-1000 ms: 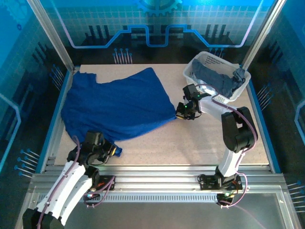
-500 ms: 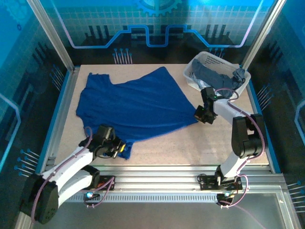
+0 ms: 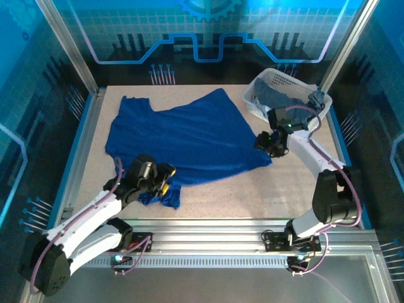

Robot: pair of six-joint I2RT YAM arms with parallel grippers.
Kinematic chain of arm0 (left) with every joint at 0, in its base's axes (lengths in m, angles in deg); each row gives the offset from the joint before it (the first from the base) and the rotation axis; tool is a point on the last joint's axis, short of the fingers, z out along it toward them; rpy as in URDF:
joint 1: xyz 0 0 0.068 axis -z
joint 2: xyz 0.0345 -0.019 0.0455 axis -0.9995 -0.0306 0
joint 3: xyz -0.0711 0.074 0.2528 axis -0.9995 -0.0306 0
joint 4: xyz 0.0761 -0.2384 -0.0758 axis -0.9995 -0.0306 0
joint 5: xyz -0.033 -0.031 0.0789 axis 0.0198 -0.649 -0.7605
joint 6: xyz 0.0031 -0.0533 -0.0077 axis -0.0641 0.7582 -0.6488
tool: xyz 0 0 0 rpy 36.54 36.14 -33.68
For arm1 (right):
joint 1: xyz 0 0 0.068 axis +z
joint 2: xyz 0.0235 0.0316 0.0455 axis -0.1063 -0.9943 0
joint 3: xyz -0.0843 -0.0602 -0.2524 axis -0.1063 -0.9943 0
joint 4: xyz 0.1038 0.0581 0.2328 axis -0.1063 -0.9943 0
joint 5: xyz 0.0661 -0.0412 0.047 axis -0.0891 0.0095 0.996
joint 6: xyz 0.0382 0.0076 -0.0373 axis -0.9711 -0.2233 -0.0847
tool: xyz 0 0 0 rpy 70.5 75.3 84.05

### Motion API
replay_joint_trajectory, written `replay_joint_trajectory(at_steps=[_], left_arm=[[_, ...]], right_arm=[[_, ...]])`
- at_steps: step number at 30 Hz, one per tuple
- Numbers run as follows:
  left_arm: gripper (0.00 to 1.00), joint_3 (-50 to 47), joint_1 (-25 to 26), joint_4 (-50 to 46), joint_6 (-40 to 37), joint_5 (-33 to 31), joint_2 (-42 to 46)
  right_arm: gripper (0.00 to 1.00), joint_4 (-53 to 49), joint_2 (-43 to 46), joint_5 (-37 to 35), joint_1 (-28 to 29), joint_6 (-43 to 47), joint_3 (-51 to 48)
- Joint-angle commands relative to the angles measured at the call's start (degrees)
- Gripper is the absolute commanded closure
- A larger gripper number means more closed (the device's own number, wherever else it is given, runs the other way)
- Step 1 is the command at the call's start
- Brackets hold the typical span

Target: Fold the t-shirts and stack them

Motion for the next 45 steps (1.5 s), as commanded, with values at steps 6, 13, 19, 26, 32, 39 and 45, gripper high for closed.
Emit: replay_joint_trajectory(at_steps=[6,13,19,26,32,39,45], left_arm=[[0.38,6.43,-13.97,-1.06,-5.91,4.49,-3.44],[0.39,11.31,-23.22,0.49,-13.15,6.85,-11.83],[0.39,12.19,-29.78,0.2,-16.36,7.73,-16.83],[0.4,13.67,-30.42,0.17,-18.06,7.96,-18.66],[0.4,15.21,-30.39,-2.32,-20.32,6.18,-20.62],[0.44,22.55,-32.0,-13.23,-23.74,-1.34,-28.31],[0.51,28.2,-33.37,-12.89,-24.26,-2.05,-38.96]], right_arm=[[0.56,6.83,-19.24,1.9,5.51,4.61,18.76],[0.59,9.73,-37.93,1.61,3.62,0.65,38.14],[0.58,7.45,-46.63,1.51,-2.59,-6.2,48.74],[0.58,6.09,-46.06,0.12,-9.02,-10.67,48.53],[0.58,7.14,-43.09,5.02,-8.98,-7.81,47.39],[0.56,8.82,-28.88,2.18,-2.28,-5.02,33.94],[0.58,8.76,-28.59,5.52,3.52,-3.3,27.23]])
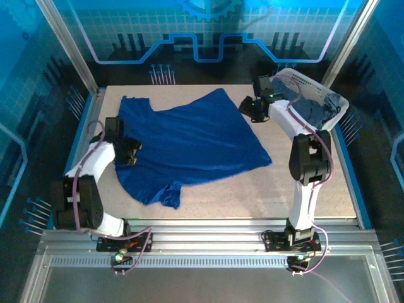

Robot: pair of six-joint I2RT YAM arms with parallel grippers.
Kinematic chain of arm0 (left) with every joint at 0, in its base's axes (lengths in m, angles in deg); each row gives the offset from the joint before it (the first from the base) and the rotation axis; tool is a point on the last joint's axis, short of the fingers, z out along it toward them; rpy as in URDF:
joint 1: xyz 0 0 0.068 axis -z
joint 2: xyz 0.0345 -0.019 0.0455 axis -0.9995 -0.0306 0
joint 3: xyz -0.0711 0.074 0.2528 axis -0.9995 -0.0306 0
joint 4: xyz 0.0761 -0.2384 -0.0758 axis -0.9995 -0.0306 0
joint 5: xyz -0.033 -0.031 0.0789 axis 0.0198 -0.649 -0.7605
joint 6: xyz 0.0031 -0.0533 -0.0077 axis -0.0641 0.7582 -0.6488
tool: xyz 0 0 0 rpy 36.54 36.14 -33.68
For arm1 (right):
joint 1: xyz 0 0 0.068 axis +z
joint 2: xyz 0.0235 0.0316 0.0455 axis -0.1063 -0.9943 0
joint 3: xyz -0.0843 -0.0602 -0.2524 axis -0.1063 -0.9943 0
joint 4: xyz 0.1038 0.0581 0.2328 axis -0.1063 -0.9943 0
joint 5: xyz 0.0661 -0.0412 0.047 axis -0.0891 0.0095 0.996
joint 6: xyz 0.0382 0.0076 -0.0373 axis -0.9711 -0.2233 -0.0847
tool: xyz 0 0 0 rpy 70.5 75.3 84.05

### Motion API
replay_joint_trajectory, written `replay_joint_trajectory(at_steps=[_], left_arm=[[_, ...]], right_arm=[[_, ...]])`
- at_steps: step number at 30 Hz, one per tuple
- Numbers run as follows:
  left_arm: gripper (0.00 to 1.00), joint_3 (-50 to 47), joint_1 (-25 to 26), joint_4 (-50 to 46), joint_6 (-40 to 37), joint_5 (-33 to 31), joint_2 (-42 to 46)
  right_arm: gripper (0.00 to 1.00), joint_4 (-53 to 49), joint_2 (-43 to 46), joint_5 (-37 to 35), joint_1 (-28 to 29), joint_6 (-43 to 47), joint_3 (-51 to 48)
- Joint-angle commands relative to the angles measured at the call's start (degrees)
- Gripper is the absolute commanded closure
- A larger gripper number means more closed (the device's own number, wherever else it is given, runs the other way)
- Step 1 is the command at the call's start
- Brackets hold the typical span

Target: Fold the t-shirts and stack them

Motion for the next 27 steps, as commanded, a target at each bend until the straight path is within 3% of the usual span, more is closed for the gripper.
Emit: replay_joint_trajectory(at_steps=[1,7,15,21,27], left_arm=[[0.52,4.05,-0.77,-2.31,-1.83,-2.05,-5.78],[0.52,12.46,-0.72,-3.11,-3.29,-2.05,-17.15],[0.51,22.66,1.13,-3.16,-5.08,3.75,-29.64],[0.51,37.32,4.85,-4.29,-7.29,9.34,-41.22],[0.46,54.74,6.28,-9.05,-9.39,8.15,-50.17]], right_arm=[[0.59,-0.1,-3.75,2.99,2.91,2.14,-2.16],[0.59,-2.72,-13.45,4.76,5.25,1.5,4.28],[0.6,-16.24,-26.58,-0.02,0.97,0.03,22.29],[0.61,-19.52,-28.9,-0.91,-4.89,-1.9,26.39],[0.62,-20.38,-29.95,0.55,-7.03,0.36,31.18]])
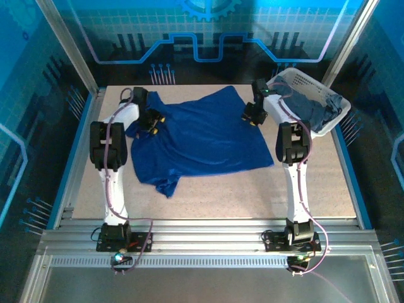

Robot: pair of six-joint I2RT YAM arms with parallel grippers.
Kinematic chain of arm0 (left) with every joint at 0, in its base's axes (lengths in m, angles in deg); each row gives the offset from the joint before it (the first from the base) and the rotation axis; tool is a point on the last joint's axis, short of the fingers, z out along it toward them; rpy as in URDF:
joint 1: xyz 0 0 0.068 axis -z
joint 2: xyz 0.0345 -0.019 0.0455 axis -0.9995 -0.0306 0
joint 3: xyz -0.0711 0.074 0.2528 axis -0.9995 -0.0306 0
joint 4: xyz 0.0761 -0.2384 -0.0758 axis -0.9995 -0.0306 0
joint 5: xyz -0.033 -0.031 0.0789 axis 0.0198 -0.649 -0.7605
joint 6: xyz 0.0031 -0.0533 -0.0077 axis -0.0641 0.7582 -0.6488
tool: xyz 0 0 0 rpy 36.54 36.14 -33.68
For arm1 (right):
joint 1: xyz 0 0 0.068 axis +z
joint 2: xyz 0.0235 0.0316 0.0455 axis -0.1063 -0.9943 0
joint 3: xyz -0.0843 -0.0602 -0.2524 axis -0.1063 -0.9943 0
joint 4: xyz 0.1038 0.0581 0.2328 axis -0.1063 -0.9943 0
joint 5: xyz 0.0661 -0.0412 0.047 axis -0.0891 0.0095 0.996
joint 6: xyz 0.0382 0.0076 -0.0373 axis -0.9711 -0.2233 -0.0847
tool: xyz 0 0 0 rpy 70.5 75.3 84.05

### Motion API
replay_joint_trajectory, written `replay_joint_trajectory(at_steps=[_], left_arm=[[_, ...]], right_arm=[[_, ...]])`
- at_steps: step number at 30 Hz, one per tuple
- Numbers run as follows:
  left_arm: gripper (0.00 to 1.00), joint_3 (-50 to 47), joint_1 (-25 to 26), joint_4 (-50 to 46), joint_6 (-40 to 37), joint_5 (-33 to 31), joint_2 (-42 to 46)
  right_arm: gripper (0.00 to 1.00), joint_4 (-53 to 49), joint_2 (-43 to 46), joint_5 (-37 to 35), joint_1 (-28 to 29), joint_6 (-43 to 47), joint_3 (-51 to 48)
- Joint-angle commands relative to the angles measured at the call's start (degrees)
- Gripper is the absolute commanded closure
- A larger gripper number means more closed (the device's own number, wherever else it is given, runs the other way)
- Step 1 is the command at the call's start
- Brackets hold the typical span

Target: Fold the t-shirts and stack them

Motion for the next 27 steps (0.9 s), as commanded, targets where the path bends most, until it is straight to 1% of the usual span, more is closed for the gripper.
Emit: replay_joint_trajectory(at_steps=[1,3,5,7,8,10,11,13,15,17,21,24,27], left_arm=[[0.44,7.3,0.27,-4.86,-3.64,0.24,-4.48],[0.37,8.95,0.65,-3.27,-7.2,-0.78,-3.05],[0.35,7.58,1.22,-2.41,-10.53,-2.59,1.14],[0.34,3.44,2.05,-3.64,-12.56,-6.37,7.69],[0.36,-0.65,2.23,-4.33,-12.12,-8.77,12.11],[0.4,-10.23,2.2,-6.11,-8.64,-12.13,20.88],[0.41,-16.4,2.08,-5.51,-6.61,-12.57,25.77],[0.42,-27.45,1.98,-2.93,-1.4,-9.8,34.19],[0.41,-35.25,3.12,-1.96,3.97,-3.85,39.07],[0.38,-38.67,5.82,-3.42,7.02,-1.39,41.83],[0.36,-43.8,11.98,-5.64,12.98,-1.73,46.8],[0.36,-45.17,14.85,-9.58,13.18,-4.34,47.78],[0.36,-46.68,16.06,-11.47,12.78,-5.19,48.27]], right_arm=[[0.62,-2.9,-1.48,-1.54,-0.91,1.09,3.21],[0.62,-3.07,0.21,-2.5,0.03,2.38,3.52],[0.61,-2.01,3.49,-3.95,1.22,3.62,1.41],[0.61,-0.5,7.71,-5.09,2.6,4.56,-2.27],[0.6,0.02,9.44,-5.46,3.24,4.78,-4.55],[0.6,1.56,14.25,-4.92,4.23,4.55,-9.67],[0.6,2.83,16.42,-4.4,4.79,4.07,-12.78],[0.59,4.87,20.01,-2.83,5.83,3.07,-18.3],[0.58,6.43,22.86,-1.12,6.72,2.13,-22.9],[0.58,7.1,24.47,1.38,7.11,1.25,-26.18],[0.55,7.55,27.48,5.3,7.61,0.83,-30.86],[0.52,6.51,28.77,8.62,7.31,0.91,-32.96],[0.51,6.34,30.68,10.56,6.71,0.75,-36.09]])
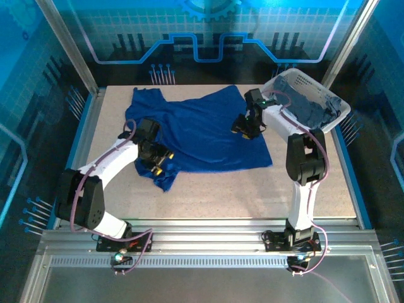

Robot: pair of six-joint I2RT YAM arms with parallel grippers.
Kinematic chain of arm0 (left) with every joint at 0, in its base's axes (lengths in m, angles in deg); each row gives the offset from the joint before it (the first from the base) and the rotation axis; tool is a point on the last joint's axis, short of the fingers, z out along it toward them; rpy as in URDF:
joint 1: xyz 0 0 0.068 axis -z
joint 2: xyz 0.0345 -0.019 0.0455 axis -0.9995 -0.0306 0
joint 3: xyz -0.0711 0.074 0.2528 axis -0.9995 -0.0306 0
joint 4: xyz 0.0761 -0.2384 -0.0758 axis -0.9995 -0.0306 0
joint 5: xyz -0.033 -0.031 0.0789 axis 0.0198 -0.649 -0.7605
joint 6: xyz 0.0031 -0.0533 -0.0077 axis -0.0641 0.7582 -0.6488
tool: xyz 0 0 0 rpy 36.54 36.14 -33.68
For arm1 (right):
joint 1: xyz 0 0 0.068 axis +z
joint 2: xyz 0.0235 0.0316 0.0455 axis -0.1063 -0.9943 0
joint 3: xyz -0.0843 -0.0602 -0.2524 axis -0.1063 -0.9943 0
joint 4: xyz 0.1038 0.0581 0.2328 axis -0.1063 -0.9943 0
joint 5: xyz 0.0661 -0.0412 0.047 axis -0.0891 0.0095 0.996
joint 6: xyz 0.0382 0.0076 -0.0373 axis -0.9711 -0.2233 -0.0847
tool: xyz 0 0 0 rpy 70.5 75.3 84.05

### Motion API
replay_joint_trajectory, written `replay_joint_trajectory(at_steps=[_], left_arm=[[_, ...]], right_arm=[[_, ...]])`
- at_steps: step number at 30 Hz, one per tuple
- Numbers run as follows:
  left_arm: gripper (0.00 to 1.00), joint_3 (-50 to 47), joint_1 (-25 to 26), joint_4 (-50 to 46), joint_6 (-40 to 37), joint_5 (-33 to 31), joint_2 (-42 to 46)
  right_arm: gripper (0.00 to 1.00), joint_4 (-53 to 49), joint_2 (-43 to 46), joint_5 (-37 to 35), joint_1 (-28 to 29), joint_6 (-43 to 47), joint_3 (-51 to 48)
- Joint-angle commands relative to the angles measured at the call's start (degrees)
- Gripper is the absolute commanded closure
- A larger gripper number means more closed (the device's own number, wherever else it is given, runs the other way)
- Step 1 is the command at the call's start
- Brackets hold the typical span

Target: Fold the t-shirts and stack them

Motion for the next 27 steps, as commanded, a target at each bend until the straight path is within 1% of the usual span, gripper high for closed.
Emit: replay_joint_trajectory(at_steps=[1,4,7,9,11,14,16,18,19,23,27], left_arm=[[0.37,-0.66,1.15,-5.85,1.68,-2.16,2.34],[0.37,-0.12,2.5,-9.11,0.26,-5.75,3.13],[0.38,-2.58,3.16,-6.56,1.53,-4.44,3.89],[0.41,-3.49,3.74,-5.09,2.3,-4.13,3.41],[0.48,-4.0,4.15,-3.58,2.27,-4.72,2.59],[0.61,-5.06,4.24,-0.56,2.39,-5.5,1.63],[0.73,-5.11,4.24,-0.29,2.09,-6.3,1.51],[0.93,-5.02,4.22,-2.28,1.98,-8.4,2.83],[1.0,-5.15,4.32,-3.89,1.91,-9.81,4.0],[1.0,-7.89,4.33,-12.35,2.53,-15.71,12.15],[1.0,-13.8,4.26,-19.03,6.02,-18.47,22.98]], right_arm=[[0.51,-0.54,4.45,4.25,-0.81,-0.47,-3.21],[0.51,0.36,7.34,4.24,-1.33,-0.47,-6.77],[0.51,0.82,9.48,4.42,-1.84,-0.46,-9.48],[0.51,1.11,10.43,4.49,-2.06,-0.51,-10.71],[0.51,1.27,10.86,4.6,-2.28,-0.41,-11.5],[0.51,1.35,11.6,4.86,-2.36,-0.24,-12.14],[0.51,1.19,11.99,4.82,-2.41,-0.07,-12.45],[0.52,1.17,12.5,4.6,-2.56,0.06,-13.08],[0.52,1.26,12.7,4.6,-2.67,0.06,-13.47],[0.53,0.85,13.2,3.82,-2.88,1.34,-14.6],[0.53,0.3,13.38,2.89,-2.93,3.16,-15.22]])
